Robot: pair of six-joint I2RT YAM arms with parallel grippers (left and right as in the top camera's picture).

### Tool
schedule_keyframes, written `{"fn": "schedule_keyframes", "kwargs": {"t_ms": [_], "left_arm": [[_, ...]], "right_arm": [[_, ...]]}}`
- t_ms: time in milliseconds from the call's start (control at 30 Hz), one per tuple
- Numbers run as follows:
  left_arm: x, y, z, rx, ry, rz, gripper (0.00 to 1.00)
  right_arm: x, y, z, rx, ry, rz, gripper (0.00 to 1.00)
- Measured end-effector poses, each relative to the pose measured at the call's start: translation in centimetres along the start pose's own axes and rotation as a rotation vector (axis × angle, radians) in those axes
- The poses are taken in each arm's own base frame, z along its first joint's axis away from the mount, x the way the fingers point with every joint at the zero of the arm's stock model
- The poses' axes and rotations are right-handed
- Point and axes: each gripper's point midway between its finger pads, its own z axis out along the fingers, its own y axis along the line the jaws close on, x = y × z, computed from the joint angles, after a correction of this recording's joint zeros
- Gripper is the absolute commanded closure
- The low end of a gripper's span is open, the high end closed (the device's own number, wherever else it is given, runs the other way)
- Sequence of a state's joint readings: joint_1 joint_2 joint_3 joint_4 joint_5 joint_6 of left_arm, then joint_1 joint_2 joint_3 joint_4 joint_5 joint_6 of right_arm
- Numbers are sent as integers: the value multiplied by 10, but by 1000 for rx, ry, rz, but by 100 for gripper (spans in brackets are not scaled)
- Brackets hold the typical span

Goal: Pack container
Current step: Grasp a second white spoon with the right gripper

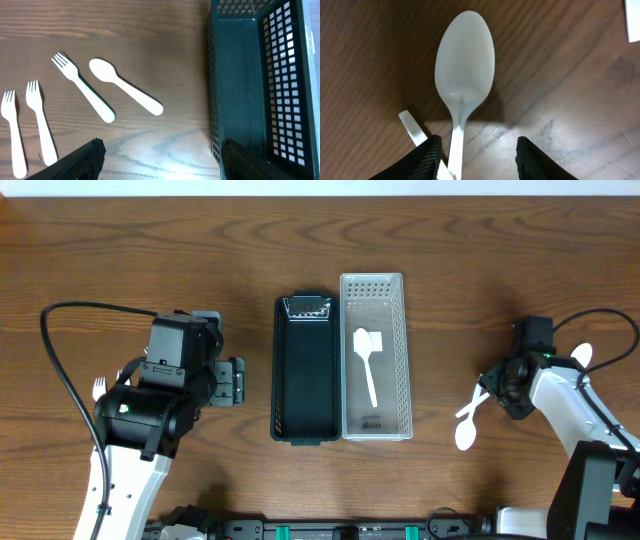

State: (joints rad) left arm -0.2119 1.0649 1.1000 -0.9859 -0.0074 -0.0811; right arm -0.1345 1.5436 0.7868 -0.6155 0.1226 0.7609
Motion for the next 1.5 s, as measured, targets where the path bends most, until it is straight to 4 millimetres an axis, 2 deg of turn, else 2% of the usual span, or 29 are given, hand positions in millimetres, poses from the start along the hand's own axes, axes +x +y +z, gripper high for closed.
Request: {"fn": "schedule_keyframes", "kwargs": {"t_ms": [333,533,700,800,933,1000,1133,1333,1500], "left_arm": [[0,0,0,0,2,0,23],[0,0,0,0,2,0,23],[0,0,0,0,2,0,23],[0,0,0,0,2,0,23],[0,0,0,0,2,0,23],[0,0,0,0,2,0,23],[0,0,0,0,2,0,23],[0,0,0,0,2,0,23],[0,0,0,0,0,0,23]], "right_arm": [[-8,8,2,-31,-33,6,48],[2,1,19,17,14,-4,47],[0,1,20,24,8,-6,48],[-1,1,20,26,6,-9,59],[-2,1,20,25,2,-10,82],[-2,1,20,24,3,-13,91],[-2,2,20,21,3,-10,99],[-4,5,20,11,-5,-9,99],[-7,17,20,-47,-10,-20,99]]}}
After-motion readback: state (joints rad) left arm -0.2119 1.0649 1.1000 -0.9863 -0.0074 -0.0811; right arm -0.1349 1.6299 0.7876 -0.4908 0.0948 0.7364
